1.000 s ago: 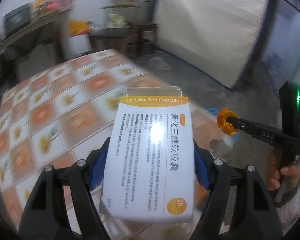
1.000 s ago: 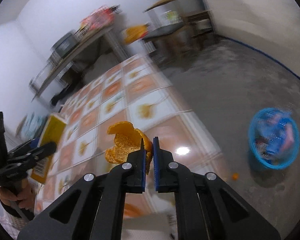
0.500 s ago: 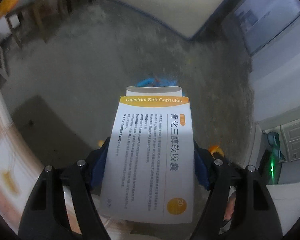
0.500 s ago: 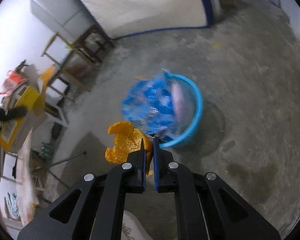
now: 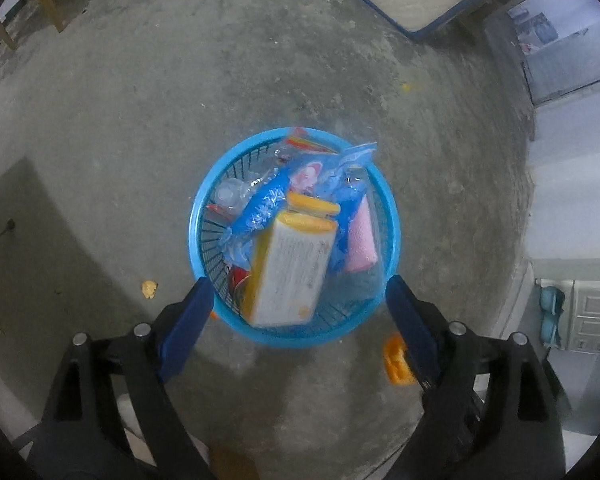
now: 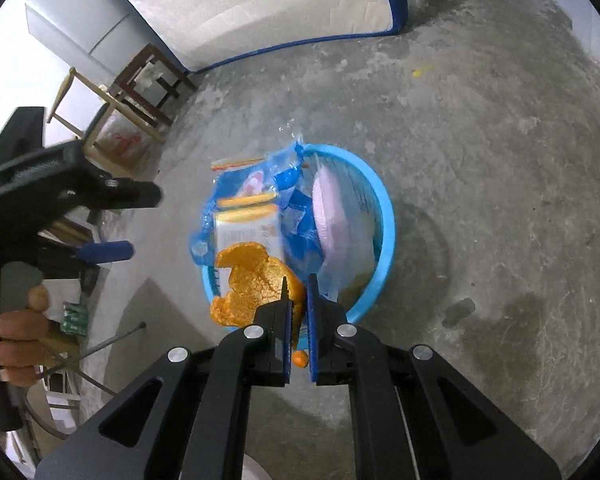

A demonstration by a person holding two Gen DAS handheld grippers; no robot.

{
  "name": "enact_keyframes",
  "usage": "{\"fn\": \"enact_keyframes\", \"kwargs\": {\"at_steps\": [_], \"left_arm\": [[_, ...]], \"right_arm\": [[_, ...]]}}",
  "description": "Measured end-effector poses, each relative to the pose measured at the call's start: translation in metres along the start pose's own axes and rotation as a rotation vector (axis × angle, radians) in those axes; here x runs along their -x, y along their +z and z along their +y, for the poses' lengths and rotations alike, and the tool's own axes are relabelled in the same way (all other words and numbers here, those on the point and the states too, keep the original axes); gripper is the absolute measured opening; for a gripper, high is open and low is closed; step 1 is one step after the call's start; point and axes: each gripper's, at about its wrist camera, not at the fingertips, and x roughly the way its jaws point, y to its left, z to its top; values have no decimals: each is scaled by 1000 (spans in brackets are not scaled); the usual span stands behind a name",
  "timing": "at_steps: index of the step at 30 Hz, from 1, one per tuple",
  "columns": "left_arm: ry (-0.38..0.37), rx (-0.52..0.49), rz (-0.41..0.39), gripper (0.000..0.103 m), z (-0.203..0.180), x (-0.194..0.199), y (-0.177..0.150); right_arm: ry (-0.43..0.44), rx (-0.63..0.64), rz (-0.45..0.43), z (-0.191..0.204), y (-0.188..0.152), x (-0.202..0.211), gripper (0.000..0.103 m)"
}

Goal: Collect trash
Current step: 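Open both tools to drop the capsule box and orange peel into the wastebasket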

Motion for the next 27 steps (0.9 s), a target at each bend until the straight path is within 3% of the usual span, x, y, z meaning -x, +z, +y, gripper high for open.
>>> {"fn": "enact_keyframes", "kwargs": {"at_steps": [4,10,16,24,26,27], "left_arm": [[-17,-11,-62,84,2,37,0],[-78,-89,-169,84,16,137,-30],[3,-174,-289,84,54,239,-117],[-9,-30,-464,84,132,295,-243],[-6,10,-506,84,144,298,-263],[-1,31,-533,84,151,301,-274]], "right_arm": [[-18,27,10,3,5,-11,7],[-44,42,-2,9,15,-19,7],[-70,40,65,-3,2,-37,7],[-136,122,155,12,-2,-80,9],[-159,134,181,13,-2,-89,14],[-165,132,184,11,-1,-91,25]]}}
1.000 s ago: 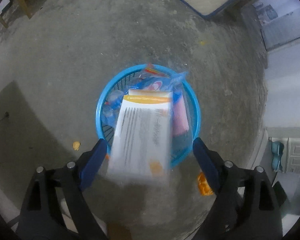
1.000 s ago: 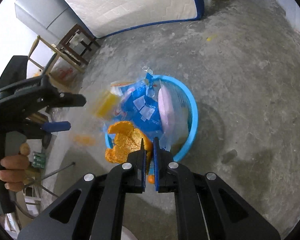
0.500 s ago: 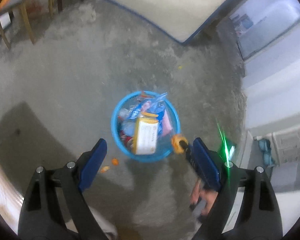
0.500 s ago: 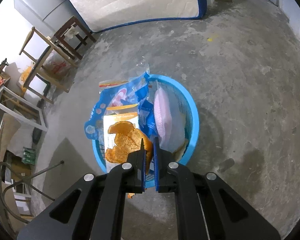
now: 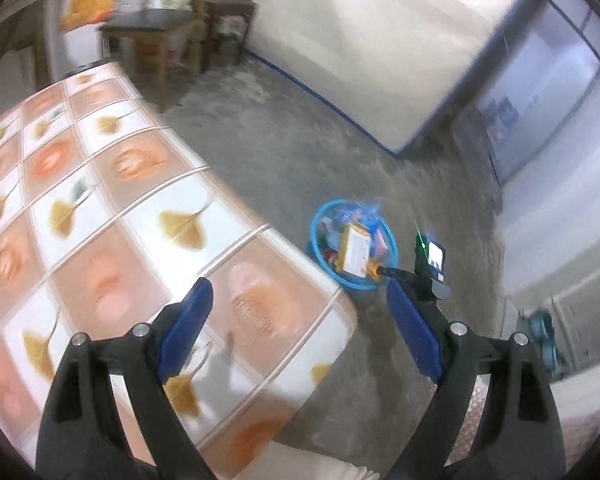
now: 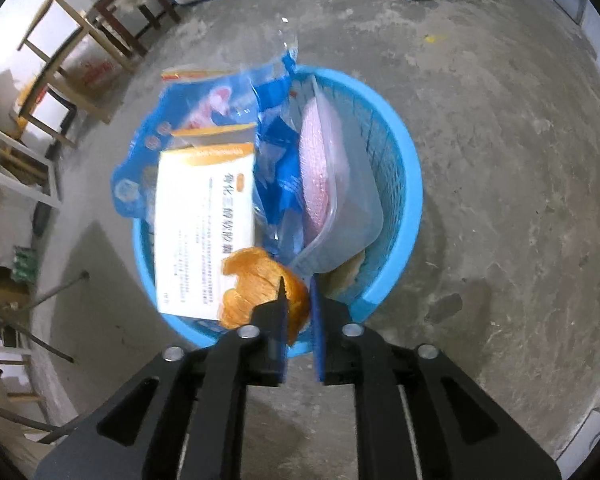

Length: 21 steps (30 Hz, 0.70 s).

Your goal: Collect trash

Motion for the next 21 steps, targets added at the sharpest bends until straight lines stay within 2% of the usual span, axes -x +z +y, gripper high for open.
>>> {"fn": "enact_keyframes", "kwargs": {"at_steps": [1,3,4,11,17,21], "left_arm": [[7,9,-18,84,4,7,-6],[28,21,-64,84,11,18,-18],[39,22,-75,84,13,19,-21],[81,21,-155,84,24,36,-40],[120,-9,-239,84,29,55,-60],[139,-20,-292,88,34,68,-83]], "right_arm": [[-2,-5,-8,-2,0,1,36],[-5,-14,-45,-6,0,8,47],[-2,-17,-60,-8,0,11,49],[13,-89,-147,-26,-1,44,49],[90,-96,-263,-16,-32,119,49],[144,-14,-357,13,-69,182,65]]}}
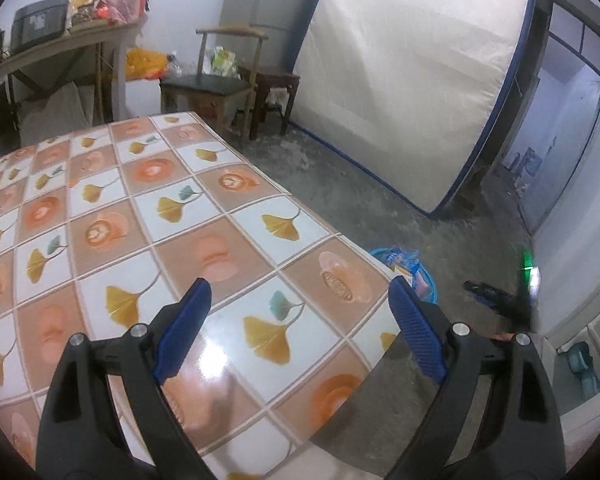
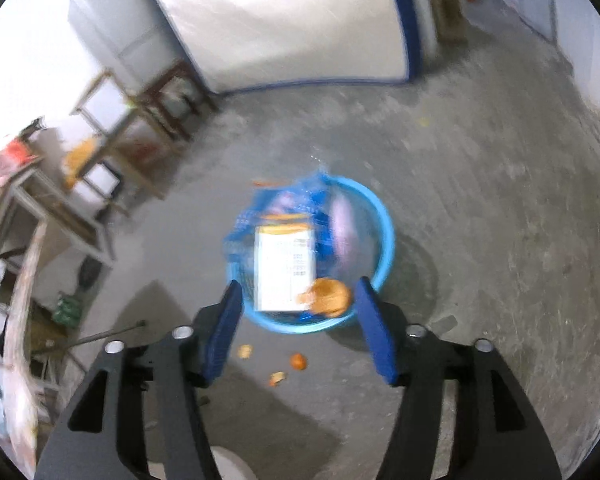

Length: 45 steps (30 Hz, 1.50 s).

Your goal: Collect trash

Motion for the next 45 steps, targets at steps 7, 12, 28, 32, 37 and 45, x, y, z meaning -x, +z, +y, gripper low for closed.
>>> {"fn": "enact_keyframes", "kwargs": {"at_steps": [7,12,28,32,37,45], "left_arm": [[44,37,-67,93,14,29,-29],[163,156,-112,95,30,40,-48],[489,156,-123,95,10,48,-78],[475,169,-82,95,8,43,-80],[449,138,-30,95,-6,35,-92],[408,170,45,95,-17,25,-107]], "right_arm": [[57,257,-169,104,-39,109,91],[73,461,-278,183,-82,156,97],[-62,541,-247,243,-174,163,97],[-91,557,-273,246,-174,169,97],[-120,552,-285,240,-176,178,97],[-166,508,-218,218,-180,173,97]]}}
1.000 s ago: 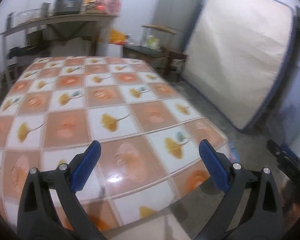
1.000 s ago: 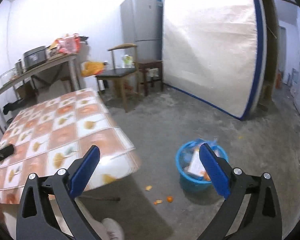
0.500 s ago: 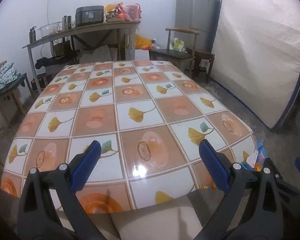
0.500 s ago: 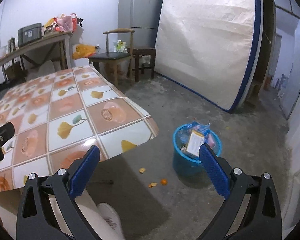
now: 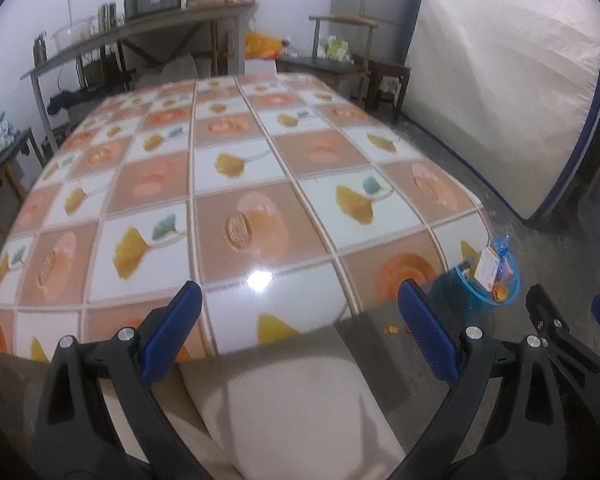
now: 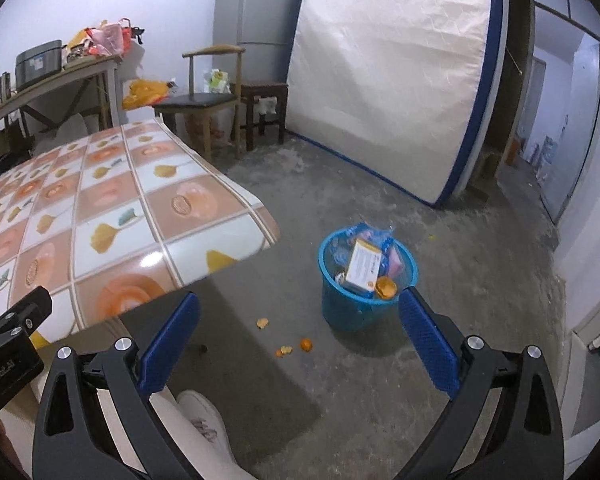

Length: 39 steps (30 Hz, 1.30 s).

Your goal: Collect trash

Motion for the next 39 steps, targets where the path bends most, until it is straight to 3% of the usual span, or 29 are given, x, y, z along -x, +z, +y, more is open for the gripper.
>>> {"fn": "enact_keyframes", "kwargs": {"at_steps": [3,19,29,39], "left_arm": [[-8,10,34,95,-2,-4,-4],[25,21,61,95,-2,-7,-6],[58,30,57,95,0,-6,-6],[82,35,40,95,3,-2,-7]], "right_arm": [[-11,0,-2,-4,-3,1,97],[-17,-26,18,-19,-7,-4,97],[42,73,-20,-21,-5,1,97],[192,171,-58,-21,3,5,97]]}}
